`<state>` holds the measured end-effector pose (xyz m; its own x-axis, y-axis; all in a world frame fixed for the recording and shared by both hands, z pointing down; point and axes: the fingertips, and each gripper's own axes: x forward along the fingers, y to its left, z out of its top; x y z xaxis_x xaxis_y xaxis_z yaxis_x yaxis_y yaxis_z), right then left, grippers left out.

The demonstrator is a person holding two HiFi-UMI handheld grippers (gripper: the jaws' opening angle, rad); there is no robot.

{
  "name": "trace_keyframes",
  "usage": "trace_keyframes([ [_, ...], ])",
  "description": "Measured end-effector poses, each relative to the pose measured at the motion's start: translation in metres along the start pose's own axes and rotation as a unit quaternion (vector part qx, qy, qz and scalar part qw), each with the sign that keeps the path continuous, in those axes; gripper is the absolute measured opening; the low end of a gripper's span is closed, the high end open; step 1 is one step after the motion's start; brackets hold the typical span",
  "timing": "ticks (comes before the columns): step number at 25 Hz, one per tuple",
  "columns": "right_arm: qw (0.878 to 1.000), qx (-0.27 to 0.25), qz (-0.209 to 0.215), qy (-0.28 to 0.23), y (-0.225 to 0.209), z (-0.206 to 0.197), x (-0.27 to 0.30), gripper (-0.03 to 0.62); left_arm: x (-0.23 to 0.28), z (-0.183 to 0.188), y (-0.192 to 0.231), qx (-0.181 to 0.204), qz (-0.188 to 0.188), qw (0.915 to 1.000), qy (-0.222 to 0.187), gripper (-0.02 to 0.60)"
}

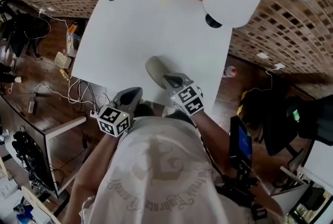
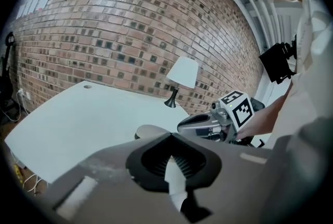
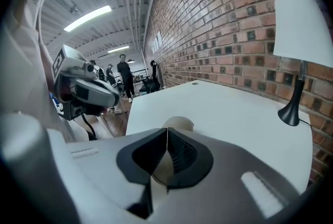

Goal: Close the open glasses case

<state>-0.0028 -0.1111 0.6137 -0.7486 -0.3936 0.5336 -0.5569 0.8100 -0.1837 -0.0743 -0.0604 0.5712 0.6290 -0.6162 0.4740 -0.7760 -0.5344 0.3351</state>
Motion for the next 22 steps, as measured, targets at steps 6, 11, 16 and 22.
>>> trace_keyframes([
  [6,0.999,0.020,-0.001,-0.029,0.003,0.001,-0.029,0.009,0.013,-0.004,-0.020,0.008,-0.019,0.9998,-0.004,0.002],
  [11,0.998,0.038,-0.014,-0.055,0.003,-0.004,-0.056,0.009,0.029,0.000,-0.037,0.027,-0.045,0.9986,-0.008,0.002],
  [16,0.994,0.057,-0.018,-0.091,0.011,-0.007,-0.092,0.009,0.044,0.011,-0.064,0.054,-0.088,0.9945,-0.015,0.002],
  [22,0.985,0.093,-0.030,-0.141,0.024,-0.013,-0.111,0.009,0.040,0.015,-0.073,0.086,-0.106,0.9901,-0.032,0.002],
])
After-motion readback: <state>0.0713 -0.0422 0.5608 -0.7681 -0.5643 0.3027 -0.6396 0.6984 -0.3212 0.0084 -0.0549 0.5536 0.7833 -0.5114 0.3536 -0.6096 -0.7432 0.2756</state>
